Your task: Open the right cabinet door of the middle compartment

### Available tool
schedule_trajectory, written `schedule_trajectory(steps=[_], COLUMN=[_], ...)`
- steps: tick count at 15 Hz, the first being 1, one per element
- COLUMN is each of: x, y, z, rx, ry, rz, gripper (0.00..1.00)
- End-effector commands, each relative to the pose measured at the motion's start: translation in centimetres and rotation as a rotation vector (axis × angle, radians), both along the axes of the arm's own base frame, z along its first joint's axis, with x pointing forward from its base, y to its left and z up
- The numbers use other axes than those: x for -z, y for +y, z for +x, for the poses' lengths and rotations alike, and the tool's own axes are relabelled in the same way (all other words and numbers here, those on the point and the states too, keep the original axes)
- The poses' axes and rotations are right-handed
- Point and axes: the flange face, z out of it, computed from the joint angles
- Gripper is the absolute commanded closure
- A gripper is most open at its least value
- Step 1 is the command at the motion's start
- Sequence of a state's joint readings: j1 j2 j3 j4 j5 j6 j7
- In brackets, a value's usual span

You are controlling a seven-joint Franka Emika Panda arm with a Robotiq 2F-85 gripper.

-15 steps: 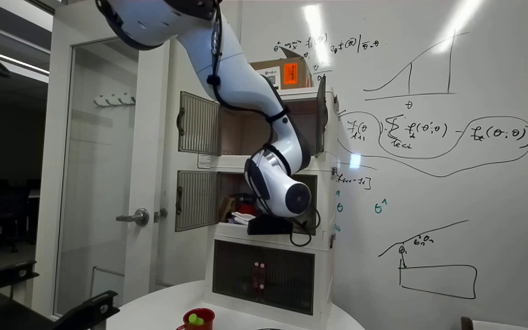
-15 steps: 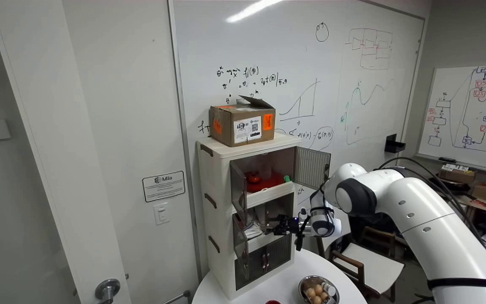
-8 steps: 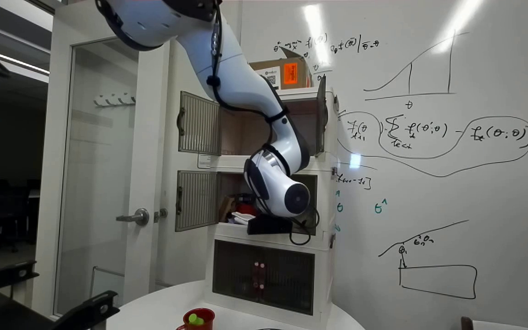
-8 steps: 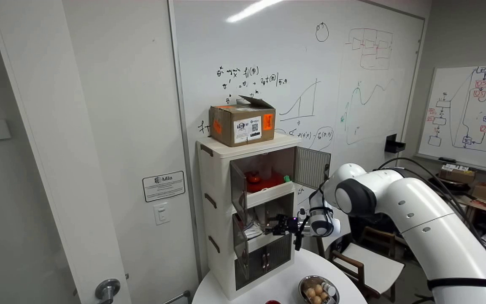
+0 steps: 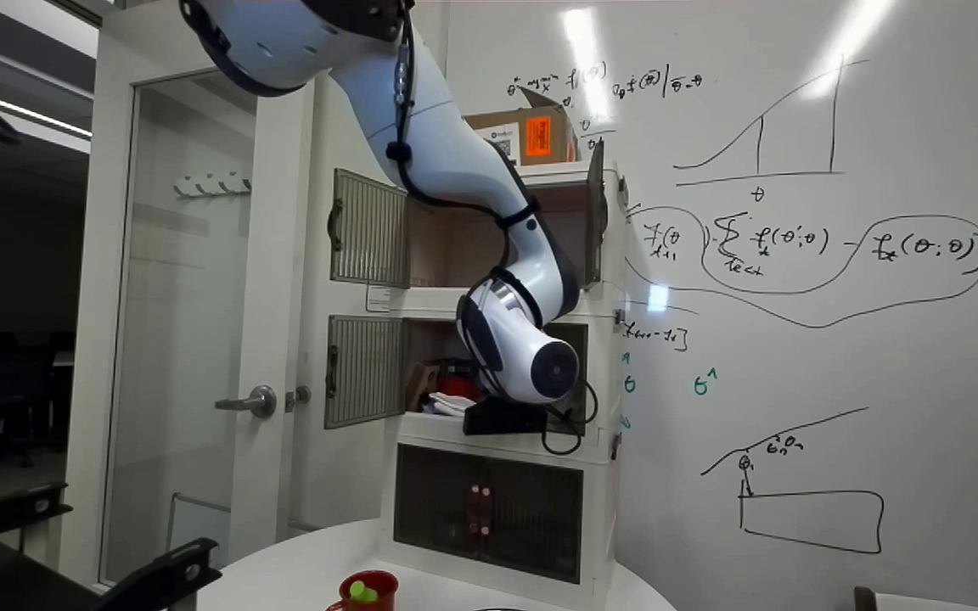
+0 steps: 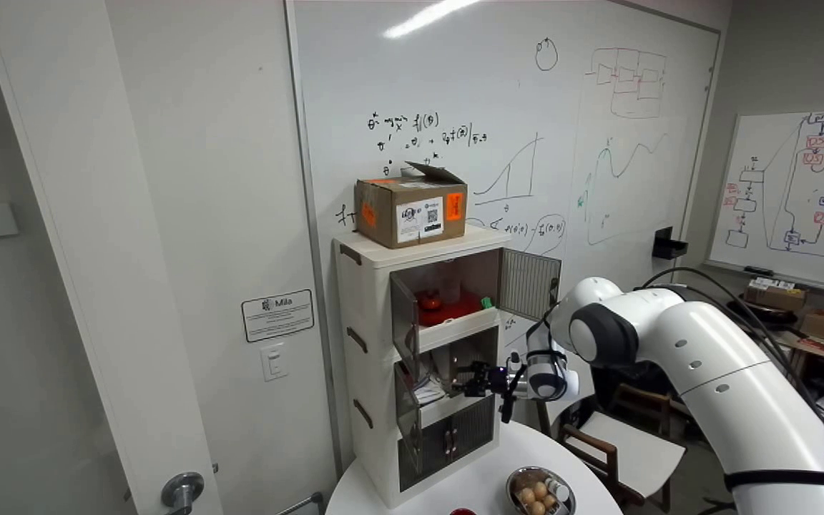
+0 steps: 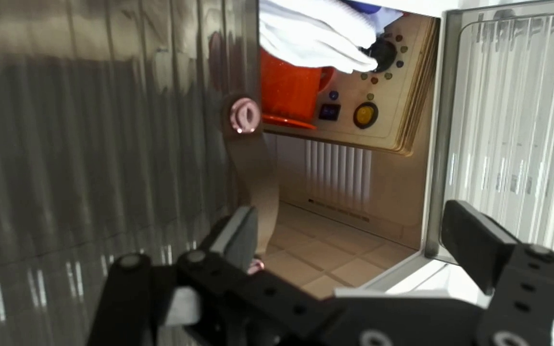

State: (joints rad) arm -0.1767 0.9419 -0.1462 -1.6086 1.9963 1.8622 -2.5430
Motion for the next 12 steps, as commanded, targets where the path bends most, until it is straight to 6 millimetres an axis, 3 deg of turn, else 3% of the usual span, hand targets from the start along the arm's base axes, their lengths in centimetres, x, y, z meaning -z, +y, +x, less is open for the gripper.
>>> schedule_trajectory(steps=[1, 5, 12], x=[-0.1, -0.2, 1.4], y=[-1.3, -1.2, 2.0], z=[0.9, 1.3, 1.2], rx=[0.050, 0.055, -0.003], ry=[-0.042, -0.050, -0.030], rz=[-0.009, -0.006, -0.014], gripper=[0.00, 0.00, 0.00])
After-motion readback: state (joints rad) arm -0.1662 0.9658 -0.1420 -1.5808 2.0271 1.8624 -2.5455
